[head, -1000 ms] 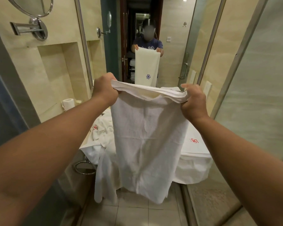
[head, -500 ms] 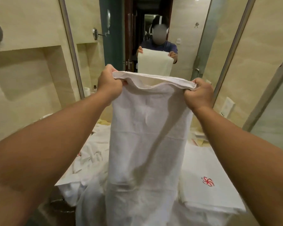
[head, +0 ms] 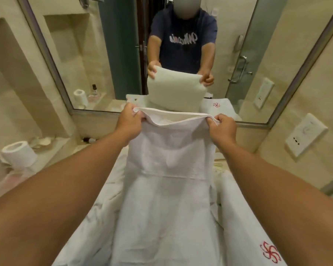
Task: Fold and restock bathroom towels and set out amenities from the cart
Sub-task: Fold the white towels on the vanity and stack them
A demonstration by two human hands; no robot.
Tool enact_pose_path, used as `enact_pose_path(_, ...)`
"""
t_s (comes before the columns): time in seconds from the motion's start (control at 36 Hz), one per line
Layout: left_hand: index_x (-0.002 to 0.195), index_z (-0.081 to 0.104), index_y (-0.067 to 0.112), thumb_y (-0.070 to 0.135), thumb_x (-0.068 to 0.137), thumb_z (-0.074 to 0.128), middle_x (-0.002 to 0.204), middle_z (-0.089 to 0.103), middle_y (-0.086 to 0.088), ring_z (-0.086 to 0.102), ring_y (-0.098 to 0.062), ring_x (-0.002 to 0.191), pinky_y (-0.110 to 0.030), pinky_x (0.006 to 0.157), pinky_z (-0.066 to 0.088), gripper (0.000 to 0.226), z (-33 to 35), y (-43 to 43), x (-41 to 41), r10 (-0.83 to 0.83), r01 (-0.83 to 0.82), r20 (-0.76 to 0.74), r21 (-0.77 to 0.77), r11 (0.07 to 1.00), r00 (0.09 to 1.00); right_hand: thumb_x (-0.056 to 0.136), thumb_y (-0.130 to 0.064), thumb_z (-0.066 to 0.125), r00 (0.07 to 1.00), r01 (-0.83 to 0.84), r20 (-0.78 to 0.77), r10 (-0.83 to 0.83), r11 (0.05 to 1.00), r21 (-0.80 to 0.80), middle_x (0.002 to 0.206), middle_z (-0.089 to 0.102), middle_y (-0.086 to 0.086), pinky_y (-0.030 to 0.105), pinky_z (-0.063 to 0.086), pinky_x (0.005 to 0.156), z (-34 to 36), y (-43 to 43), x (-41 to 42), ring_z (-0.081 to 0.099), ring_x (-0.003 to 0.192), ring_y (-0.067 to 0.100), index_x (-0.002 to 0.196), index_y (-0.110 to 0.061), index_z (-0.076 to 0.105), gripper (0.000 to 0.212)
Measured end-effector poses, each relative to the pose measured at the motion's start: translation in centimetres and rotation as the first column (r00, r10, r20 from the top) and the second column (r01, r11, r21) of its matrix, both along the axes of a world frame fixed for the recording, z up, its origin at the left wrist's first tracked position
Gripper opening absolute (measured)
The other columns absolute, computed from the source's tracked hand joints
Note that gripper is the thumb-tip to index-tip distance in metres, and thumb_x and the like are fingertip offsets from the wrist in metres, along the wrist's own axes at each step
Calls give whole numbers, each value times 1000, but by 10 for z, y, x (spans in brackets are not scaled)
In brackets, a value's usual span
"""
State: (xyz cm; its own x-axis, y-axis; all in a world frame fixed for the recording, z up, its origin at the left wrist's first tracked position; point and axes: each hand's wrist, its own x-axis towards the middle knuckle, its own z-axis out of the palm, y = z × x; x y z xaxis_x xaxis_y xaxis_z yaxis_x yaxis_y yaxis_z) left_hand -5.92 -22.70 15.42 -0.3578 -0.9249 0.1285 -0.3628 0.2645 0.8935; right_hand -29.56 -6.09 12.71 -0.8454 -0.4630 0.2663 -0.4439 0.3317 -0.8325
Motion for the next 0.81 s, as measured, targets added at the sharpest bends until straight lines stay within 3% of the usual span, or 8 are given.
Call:
enact_pose_path(0.08, 104, 58, 22, 33, 93, 51, 104, 68, -5, 66, -28, 97, -53, 90, 57, 17, -33, -33, -11, 9, -10, 15, 78, 997, 1000, 93, -32, 72, 998, 16, 64, -19, 999, 42, 78, 61, 8, 30, 35, 66, -31, -22, -7, 52, 72, 22, 68, -17, 57, 32)
enact_pose_path(0.17, 106, 60, 20, 29, 98, 52, 105, 69, -6, 66, -29, 96, -49, 89, 57, 15, -61, -56, -21, 30, -34, 30, 121, 992, 999, 93, -26, 72, 998, 16, 56, -21, 996, 93, 70, 60, 5, 32, 34, 64, -53, -40, -10, 53, 70, 23, 70, -11, 62, 29)
enact_pose_path(0.25, 109, 60, 22, 34, 99, 44, 108, 70, -5, 67, -29, 100, -47, 92, 56, 22, -89, -69, -27, 30, -38, 52, 157, 987, 998, 94, -24, 69, 996, 39, 74, -50, 989, 146, 80, 68, 9, 33, 46, 76, -72, -56, -15, 62, 83, 27, 72, -18, 67, 23)
enact_pose_path(0.44, 153, 38, 32, 28, 108, 43, 154, 47, 1, 48, -22, 137, -42, 114, 40, 46, -134, -69, -30, -49, 36, 56, 218, 975, 997, 95, -10, 64, 991, -8, 133, -27, 968, 252, 85, 69, 2, 22, 40, 73, -99, -60, -12, 63, 83, 19, 94, -11, 77, 13)
enact_pose_path(0.5, 153, 39, 29, 23, 106, 44, 154, 43, -2, 48, -21, 132, -35, 110, 39, 47, -144, -63, -28, -42, 26, 74, 211, 977, 996, 95, -8, 60, 986, -15, 164, -31, 962, 272, 90, 70, 1, 24, 43, 76, -109, -56, -8, 64, 87, 19, 98, -12, 77, 18)
enact_pose_path(0.64, 136, 50, 24, 12, 97, 57, 145, 35, -4, 57, -17, 91, -35, 92, 50, 41, -154, -38, -18, 15, -35, 103, 194, 980, 995, 95, -7, 57, 964, -107, 266, 13, 933, 343, 97, 71, -2, 27, 47, 82, -133, -35, 7, 64, 93, 18, 98, -20, 75, 22)
enact_pose_path(0.72, 130, 51, 21, 10, 93, 62, 144, 35, -4, 54, -20, 99, -30, 91, 45, 39, -165, -19, -1, 9, -45, 200, 173, 984, 980, 94, -9, 60, 948, -195, 310, 72, 900, 389, 97, 72, -4, 27, 49, 80, -149, -15, 21, 66, 93, 17, 95, -22, 75, 19)
enact_pose_path(0.81, 131, 50, 18, 11, 89, 67, 140, 42, -8, 55, -28, 114, -36, 96, 48, 46, -180, 6, 27, -7, -52, 324, 173, 984, 946, 94, -11, 62, 927, -268, 358, 108, 858, 437, 101, 73, -2, 36, 57, 87, -169, 11, 39, 68, 97, 20, 97, -20, 75, 17)
